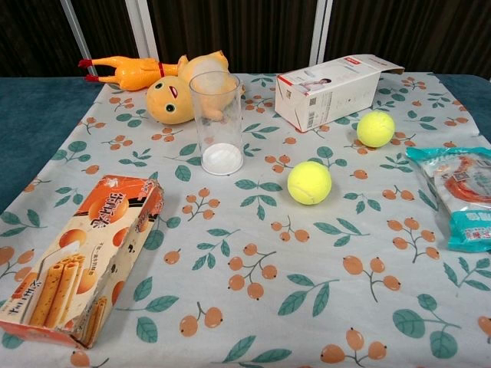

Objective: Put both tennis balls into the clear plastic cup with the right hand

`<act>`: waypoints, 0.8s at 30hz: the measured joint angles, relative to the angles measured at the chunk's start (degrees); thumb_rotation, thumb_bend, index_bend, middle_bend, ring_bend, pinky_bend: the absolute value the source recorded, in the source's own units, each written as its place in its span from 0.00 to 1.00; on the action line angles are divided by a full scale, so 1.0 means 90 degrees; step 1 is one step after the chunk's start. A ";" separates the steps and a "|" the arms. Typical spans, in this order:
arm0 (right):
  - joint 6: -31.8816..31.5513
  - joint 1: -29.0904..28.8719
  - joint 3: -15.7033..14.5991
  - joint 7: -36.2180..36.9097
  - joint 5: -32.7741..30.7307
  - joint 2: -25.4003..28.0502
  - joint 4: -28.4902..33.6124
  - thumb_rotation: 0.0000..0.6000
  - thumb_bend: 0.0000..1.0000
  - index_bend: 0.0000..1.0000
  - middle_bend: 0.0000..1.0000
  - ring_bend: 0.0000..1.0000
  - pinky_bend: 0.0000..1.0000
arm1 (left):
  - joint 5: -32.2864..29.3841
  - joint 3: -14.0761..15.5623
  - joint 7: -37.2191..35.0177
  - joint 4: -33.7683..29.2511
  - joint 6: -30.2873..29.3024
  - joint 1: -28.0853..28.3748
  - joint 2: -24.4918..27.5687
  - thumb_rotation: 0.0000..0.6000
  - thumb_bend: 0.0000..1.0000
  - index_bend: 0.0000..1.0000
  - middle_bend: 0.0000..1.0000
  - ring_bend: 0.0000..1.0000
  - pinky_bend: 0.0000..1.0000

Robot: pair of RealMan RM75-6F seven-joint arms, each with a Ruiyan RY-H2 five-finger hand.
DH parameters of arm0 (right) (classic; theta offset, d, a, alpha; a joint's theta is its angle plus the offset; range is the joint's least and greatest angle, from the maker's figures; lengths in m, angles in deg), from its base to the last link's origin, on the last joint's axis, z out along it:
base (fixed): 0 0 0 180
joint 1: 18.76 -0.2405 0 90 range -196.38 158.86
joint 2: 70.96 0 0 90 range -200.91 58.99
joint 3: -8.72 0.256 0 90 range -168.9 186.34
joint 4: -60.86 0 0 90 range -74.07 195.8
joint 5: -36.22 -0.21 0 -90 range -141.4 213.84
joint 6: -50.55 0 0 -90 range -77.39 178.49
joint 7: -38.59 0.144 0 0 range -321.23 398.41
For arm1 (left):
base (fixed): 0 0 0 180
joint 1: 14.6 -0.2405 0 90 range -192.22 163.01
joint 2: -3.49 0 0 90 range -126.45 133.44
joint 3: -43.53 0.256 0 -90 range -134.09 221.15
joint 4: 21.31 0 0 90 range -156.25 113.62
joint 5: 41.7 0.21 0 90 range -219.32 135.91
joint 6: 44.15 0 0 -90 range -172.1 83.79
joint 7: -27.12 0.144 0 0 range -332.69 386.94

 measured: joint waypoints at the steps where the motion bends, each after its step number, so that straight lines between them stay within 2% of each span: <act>1: -0.0004 0.0002 0.0000 0.0010 0.0000 0.0010 0.0007 1.00 0.31 0.21 0.16 0.18 0.00 | 0.0019 0.0010 0.0014 0.0000 -0.0003 -0.0003 -0.0006 1.00 0.00 0.07 0.00 0.00 0.09; 14: -0.0033 0.0036 -0.0056 0.0041 0.0070 0.0104 0.0143 1.00 0.31 0.21 0.15 0.18 0.00 | 0.0093 0.0023 0.0002 -0.0004 -0.0088 -0.0040 0.0000 1.00 0.00 0.07 0.00 0.00 0.09; 24: 0.0374 0.0019 -0.0246 0.0485 0.0001 0.0451 0.0584 1.00 0.31 0.18 0.14 0.16 0.00 | -0.0045 -0.0051 -0.0095 -0.0009 -0.0063 -0.0051 0.0052 1.00 0.00 0.07 0.00 0.00 0.09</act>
